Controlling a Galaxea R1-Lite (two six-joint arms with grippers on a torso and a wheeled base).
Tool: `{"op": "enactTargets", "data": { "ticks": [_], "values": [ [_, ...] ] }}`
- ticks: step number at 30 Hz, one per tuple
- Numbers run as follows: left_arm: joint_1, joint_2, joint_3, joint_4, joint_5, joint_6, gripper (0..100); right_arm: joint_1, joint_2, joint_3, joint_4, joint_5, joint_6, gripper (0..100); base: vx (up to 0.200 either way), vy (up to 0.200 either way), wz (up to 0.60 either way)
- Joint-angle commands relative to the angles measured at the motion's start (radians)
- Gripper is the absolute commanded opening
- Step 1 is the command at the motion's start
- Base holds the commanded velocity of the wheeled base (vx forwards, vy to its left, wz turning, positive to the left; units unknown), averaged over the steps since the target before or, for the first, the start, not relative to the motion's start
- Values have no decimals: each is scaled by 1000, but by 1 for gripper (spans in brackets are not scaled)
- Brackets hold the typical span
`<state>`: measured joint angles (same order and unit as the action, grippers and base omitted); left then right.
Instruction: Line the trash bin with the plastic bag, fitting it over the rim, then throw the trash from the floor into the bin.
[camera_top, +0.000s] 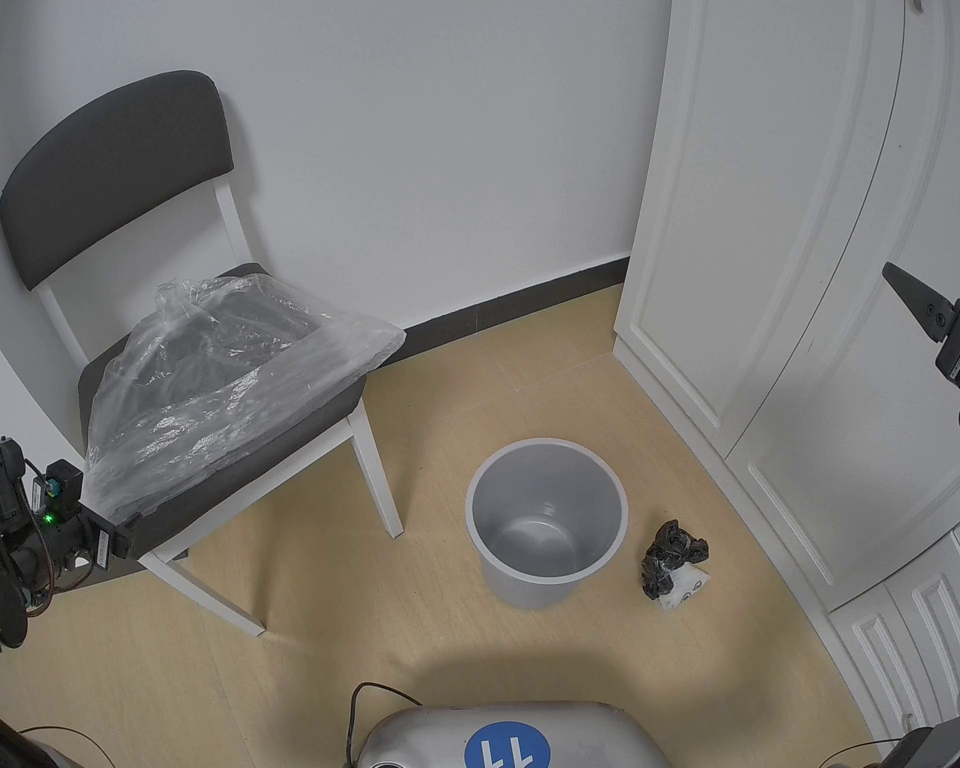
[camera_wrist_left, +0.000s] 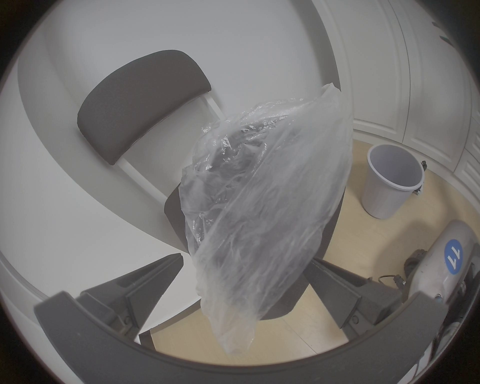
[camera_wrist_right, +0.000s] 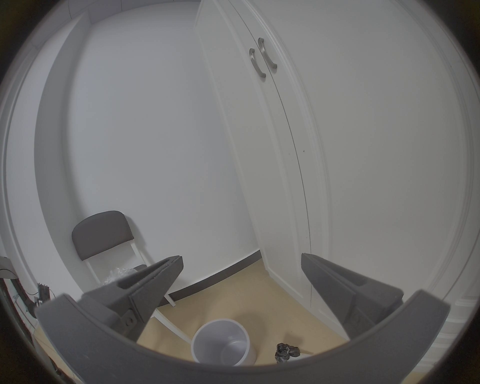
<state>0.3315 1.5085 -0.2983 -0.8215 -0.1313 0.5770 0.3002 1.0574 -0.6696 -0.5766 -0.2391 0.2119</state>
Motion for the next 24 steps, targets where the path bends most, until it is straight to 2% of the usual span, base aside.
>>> {"op": "enactTargets", "data": {
  "ticks": [1,7,8,11,13,14,17,19,20,21,24],
  "values": [
    [0,12,-10,-19,1,1,100,0,-1,-1,0,0,0,100,0,0,0],
    [-9,71,2,-120,21,3,100,0,-1,-1,0,0,0,100,0,0,0],
    [-23,116,18,-212,45,3,100,0,-1,-1,0,0,0,100,0,0,0],
    [-40,168,33,-323,96,1,100,0,-2,-1,0,0,0,100,0,0,0],
    [-40,168,33,-323,96,1,100,0,-2,-1,0,0,0,100,0,0,0],
    [-60,236,48,-450,136,1,100,0,-4,-1,0,0,0,100,0,0,0],
    [-74,283,68,-550,145,1,100,0,-5,-1,0,0,0,100,0,0,0],
    [-88,326,99,-666,148,4,100,0,-5,-1,0,0,1,100,0,0,0],
    [-88,326,99,-666,148,4,100,0,-5,-1,0,0,1,100,0,0,0],
    [-98,341,117,-725,148,7,100,0,-5,-1,0,0,0,100,0,0,0],
    [-115,305,134,-711,148,14,100,0,-4,-1,0,0,0,100,0,0,0]
  ]
}}
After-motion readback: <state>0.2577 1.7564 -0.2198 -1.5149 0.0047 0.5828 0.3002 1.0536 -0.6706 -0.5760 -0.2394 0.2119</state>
